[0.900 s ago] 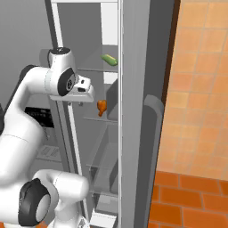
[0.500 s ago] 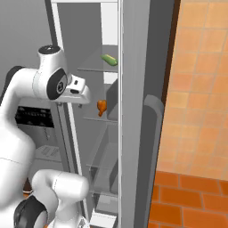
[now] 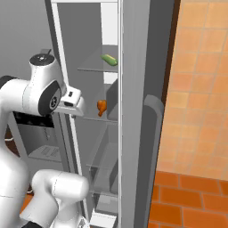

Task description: Place one corn and one chicken drumstick in each tupperware on the nearby counter, to pack two identical lunches.

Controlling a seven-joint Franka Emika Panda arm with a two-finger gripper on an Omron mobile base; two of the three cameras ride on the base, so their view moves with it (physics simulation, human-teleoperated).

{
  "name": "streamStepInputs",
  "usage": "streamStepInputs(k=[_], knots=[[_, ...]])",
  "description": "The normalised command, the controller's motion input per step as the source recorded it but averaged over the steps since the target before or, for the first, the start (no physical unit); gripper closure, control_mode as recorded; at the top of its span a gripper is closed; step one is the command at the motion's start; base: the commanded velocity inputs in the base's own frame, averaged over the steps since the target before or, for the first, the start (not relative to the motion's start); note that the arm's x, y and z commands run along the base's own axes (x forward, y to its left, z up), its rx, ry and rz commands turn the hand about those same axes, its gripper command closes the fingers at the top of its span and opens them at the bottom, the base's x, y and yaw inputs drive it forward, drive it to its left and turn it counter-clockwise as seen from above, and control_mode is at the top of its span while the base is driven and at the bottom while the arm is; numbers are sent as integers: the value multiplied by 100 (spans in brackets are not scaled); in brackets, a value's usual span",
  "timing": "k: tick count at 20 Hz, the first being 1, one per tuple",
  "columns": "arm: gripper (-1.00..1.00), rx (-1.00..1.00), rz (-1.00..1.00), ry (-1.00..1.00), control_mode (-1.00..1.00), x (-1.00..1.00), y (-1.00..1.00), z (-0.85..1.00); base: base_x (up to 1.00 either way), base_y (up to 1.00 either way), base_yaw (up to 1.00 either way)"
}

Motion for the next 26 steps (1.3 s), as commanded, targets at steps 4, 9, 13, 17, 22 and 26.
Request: streamStepInputs(k=[4, 9, 13, 17, 22, 26], knots=[[-100, 0, 0, 0, 100, 0, 0, 0, 0, 1, 0], [-100, 0, 0, 0, 100, 0, 0, 0, 20, 17, -1], [-100, 0, 0, 0, 100, 0, 0, 0, 47, 2, -4], [-100, 0, 0, 0, 100, 0, 0, 0, 29, 1, 0], [-100, 0, 0, 0, 100, 0, 0, 0, 18, 0, 0], [-100, 0, 0, -3, -100, 44, -53, -4, 0, 0, 0]])
